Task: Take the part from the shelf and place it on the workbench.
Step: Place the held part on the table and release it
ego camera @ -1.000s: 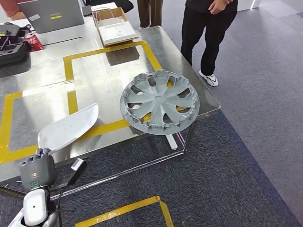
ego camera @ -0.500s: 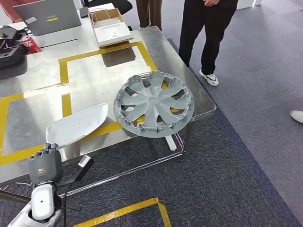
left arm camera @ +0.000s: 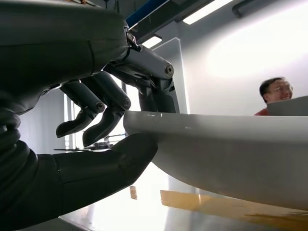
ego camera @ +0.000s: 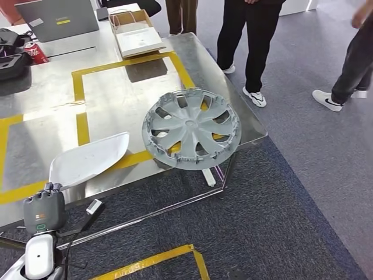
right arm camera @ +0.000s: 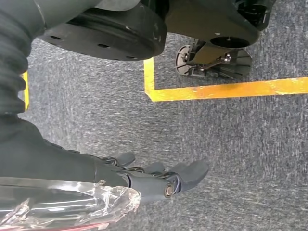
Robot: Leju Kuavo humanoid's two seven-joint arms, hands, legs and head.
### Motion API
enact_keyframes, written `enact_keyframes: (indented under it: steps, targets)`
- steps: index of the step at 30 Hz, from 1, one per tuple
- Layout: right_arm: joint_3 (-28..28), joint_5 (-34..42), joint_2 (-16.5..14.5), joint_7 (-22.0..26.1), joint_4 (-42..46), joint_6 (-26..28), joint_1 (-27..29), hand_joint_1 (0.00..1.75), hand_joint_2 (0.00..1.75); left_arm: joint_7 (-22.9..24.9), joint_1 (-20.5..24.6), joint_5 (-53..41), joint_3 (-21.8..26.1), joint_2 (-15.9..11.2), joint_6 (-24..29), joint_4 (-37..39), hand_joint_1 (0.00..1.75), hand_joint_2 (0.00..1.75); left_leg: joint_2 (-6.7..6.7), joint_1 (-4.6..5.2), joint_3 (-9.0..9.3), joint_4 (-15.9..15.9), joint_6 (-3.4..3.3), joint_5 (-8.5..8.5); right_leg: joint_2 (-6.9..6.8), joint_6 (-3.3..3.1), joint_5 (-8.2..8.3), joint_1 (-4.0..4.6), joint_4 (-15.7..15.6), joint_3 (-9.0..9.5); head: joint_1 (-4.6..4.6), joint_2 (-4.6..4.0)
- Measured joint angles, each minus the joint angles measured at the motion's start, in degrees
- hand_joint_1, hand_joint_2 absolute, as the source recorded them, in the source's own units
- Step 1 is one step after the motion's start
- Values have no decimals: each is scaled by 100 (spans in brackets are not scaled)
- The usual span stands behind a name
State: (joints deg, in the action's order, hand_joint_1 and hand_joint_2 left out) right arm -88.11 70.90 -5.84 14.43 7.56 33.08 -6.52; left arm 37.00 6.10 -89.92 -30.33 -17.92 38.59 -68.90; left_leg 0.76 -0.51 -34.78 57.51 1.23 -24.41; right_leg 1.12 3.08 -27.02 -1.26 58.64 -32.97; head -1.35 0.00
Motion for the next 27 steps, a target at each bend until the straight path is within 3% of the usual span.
enact_keyframes:
  steps: [2,4,6,8,10,13,15,17,27]
  targets:
    - [0,0,-2,0,0,1,-1,0,175,1,-6,0,6,-40,-10,-4,175,175,3,-10,26,-42,-17,21,-6,20,18,7,-81,34,-7,0]
    - [0,1,-3,-1,0,2,-4,0,175,1,-6,1,17,-70,-23,-8,175,175,7,-26,54,-76,-12,32,-23,-65,20,23,-134,57,-26,0]
    - [-1,2,-4,-2,0,2,-6,0,87,1,-9,1,28,-88,-42,-8,87,175,10,-13,59,-74,-35,22,-39,-218,22,25,-158,72,-42,0]
    - [-1,4,-4,-3,0,1,-4,0,0,1,-11,0,51,-105,-60,-8,0,175,11,8,59,-73,-70,20,-45,-296,46,20,-165,75,-46,0]
    - [-1,7,-4,-4,0,0,-4,0,0,1,-11,1,90,-120,-88,-8,0,175,11,29,56,-69,-102,17,-49,-245,71,6,-182,93,-44,0]
    - [-2,6,-4,-4,0,-9,-4,0,0,1,-12,0,140,-134,-104,-6,0,175,10,46,44,-62,-119,22,-52,-45,95,-22,-214,135,-43,0]
    - [-2,3,-4,-5,0,-23,-4,0,0,1,-12,1,159,-143,-84,-4,0,87,10,51,39,-61,-125,26,-52,59,99,-34,-228,137,-41,0]
    - [-2,2,-5,-8,0,-37,-5,0,0,1,-12,1,169,-144,-53,2,0,0,9,51,40,-62,-128,29,-52,92,99,-37,-232,135,-40,0]
    - [-30,-2,-7,-15,0,-58,-5,0,0,-25,-6,1,236,-89,19,185,0,0,8,17,46,-78,-108,47,-51,90,99,-5,-225,129,-40,0]
